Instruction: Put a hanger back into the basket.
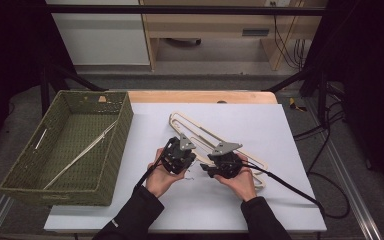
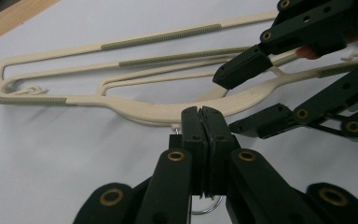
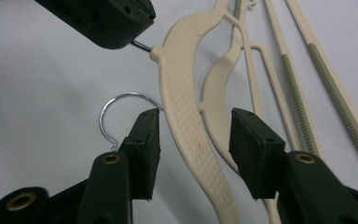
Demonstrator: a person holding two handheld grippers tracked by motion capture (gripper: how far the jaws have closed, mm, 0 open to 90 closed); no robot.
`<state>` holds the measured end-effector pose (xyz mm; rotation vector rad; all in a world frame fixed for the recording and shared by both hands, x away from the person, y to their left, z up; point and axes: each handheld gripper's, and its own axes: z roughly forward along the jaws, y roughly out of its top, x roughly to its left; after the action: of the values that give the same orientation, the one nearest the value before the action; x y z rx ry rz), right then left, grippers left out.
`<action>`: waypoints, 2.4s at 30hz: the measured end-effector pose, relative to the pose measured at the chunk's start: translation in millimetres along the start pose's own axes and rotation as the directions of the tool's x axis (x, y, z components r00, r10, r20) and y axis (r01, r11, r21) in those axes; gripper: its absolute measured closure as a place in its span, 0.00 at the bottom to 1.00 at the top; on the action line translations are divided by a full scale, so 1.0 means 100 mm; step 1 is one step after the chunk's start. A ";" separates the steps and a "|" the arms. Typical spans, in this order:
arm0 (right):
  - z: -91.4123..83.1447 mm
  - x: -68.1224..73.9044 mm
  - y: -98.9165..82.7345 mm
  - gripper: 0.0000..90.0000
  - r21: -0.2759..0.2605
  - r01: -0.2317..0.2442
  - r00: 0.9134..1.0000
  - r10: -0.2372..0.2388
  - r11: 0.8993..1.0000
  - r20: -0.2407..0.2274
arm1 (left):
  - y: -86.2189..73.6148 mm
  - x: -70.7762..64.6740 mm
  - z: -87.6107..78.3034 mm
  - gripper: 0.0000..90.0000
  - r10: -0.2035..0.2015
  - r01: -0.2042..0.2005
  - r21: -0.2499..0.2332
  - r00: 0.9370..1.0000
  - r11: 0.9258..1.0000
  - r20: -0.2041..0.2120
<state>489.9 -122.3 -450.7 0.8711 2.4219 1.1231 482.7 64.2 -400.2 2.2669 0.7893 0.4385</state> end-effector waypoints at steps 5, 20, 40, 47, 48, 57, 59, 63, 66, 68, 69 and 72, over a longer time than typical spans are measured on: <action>0.02 0.02 0.00 0.76 0.013 0.027 1.000 -0.027 1.000 0.001 | 0.00 0.00 -0.01 0.98 -0.004 0.004 -0.011 1.000 1.000 0.002; -0.10 0.02 0.03 0.81 -0.012 0.056 0.998 -0.056 0.998 0.014 | -0.02 0.30 -0.72 0.54 -0.054 0.058 -0.282 0.998 0.958 0.023; -0.50 -0.11 0.12 0.95 -0.059 0.049 0.993 -0.042 0.997 0.111 | -0.68 0.47 -0.97 0.19 -0.087 0.091 -0.283 0.996 0.955 0.027; -0.63 -0.17 0.10 0.96 -0.097 0.016 0.996 -0.007 0.995 0.087 | -0.75 0.45 -0.92 0.16 -0.090 0.096 -0.269 0.995 0.958 0.034; -0.63 -0.15 0.10 0.96 -0.109 0.012 0.997 -0.003 0.994 0.079 | -0.75 0.45 -0.92 0.15 -0.091 0.097 -0.268 0.995 0.958 0.034; -0.67 0.02 0.18 0.96 -0.146 0.018 0.995 -0.032 0.989 -0.090 | -0.71 0.42 -0.92 0.13 -0.067 0.072 -0.267 0.997 0.961 0.026; -0.65 0.08 0.21 0.96 -0.151 0.027 0.991 -0.047 0.988 -0.129 | -0.70 0.40 -0.93 0.13 -0.067 0.071 -0.275 0.997 0.959 0.023; -0.63 0.20 0.26 0.96 -0.152 0.046 0.977 -0.076 0.987 -0.201 | -0.69 0.39 -0.95 0.15 -0.049 0.052 -0.281 0.999 0.958 0.020; -0.60 0.28 0.28 0.96 -0.153 0.059 0.966 -0.095 0.987 -0.242 | -0.68 0.38 -0.95 0.16 -0.034 0.040 -0.278 0.999 0.960 0.028; -0.59 0.34 0.30 0.96 -0.154 0.065 0.958 -0.105 0.986 -0.267 | -0.67 0.35 -0.93 0.17 -0.018 0.027 -0.268 0.999 0.963 0.036; -0.58 0.35 0.30 0.96 -0.155 0.063 0.954 -0.105 0.986 -0.279 | -0.67 0.34 -0.91 0.17 -0.009 0.020 -0.261 0.999 0.965 0.040; -0.57 0.40 0.32 0.96 -0.153 0.075 0.946 -0.119 0.985 -0.302 | -0.65 0.30 -0.86 0.20 0.015 -0.002 -0.242 0.998 0.970 0.053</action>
<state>442.2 -112.6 -392.2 0.5586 2.5579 1.4653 435.6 164.2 -382.4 2.0470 0.6605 0.4492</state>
